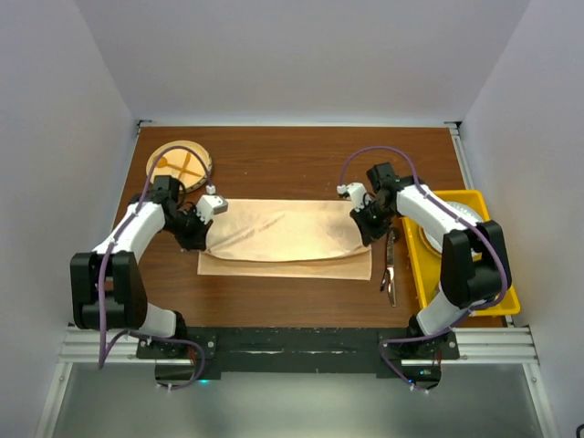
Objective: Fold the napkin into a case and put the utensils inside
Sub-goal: Fold and flatten the napkin at the center of the board.
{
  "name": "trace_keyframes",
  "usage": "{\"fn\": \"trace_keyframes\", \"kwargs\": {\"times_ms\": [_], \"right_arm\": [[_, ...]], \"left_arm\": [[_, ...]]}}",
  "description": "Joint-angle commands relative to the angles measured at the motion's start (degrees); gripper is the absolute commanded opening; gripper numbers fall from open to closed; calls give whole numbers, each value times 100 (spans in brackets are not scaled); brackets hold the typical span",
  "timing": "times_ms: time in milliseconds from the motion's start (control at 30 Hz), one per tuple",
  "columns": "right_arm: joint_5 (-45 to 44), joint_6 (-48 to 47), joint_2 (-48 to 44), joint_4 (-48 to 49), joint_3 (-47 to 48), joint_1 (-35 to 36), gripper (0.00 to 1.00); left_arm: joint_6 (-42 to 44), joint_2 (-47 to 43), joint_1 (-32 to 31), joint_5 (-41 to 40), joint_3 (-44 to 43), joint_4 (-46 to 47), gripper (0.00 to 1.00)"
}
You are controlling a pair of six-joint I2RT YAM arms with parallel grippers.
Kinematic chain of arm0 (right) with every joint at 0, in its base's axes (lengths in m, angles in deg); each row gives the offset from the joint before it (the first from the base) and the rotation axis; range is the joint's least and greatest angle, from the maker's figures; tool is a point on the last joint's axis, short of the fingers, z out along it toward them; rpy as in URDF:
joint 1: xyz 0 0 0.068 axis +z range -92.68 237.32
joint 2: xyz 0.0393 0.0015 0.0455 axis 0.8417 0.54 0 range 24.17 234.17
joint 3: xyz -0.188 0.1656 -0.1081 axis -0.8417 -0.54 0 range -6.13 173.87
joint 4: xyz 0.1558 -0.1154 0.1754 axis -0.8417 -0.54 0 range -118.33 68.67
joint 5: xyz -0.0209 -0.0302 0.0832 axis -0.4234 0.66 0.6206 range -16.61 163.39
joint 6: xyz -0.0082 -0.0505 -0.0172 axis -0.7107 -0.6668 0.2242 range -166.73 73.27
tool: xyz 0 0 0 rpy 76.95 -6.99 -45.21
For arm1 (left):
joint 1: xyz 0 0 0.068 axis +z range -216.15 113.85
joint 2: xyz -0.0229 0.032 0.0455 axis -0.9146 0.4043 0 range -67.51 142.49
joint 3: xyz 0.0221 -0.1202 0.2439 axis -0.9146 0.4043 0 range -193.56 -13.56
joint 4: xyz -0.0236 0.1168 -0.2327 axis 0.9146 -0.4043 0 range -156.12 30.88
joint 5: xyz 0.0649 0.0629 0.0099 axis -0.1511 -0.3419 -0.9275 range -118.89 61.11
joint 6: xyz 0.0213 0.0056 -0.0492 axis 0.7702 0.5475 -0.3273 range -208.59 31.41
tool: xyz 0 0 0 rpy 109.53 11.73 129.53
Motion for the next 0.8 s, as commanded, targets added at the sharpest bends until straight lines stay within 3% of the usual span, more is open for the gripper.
{"fn": "trace_keyframes", "kwargs": {"times_ms": [0,467,767], "right_arm": [[9,-11,-29,82,-385,164,0],[-149,-29,525,461,-421,331,0],[-114,-292,51,-207,-70,331,0]], "left_arm": [[87,-151,-29,-35,282,-45,0],[-283,148,-160,-272,757,720,0],[-46,-27,-152,-333,318,132,0]]}}
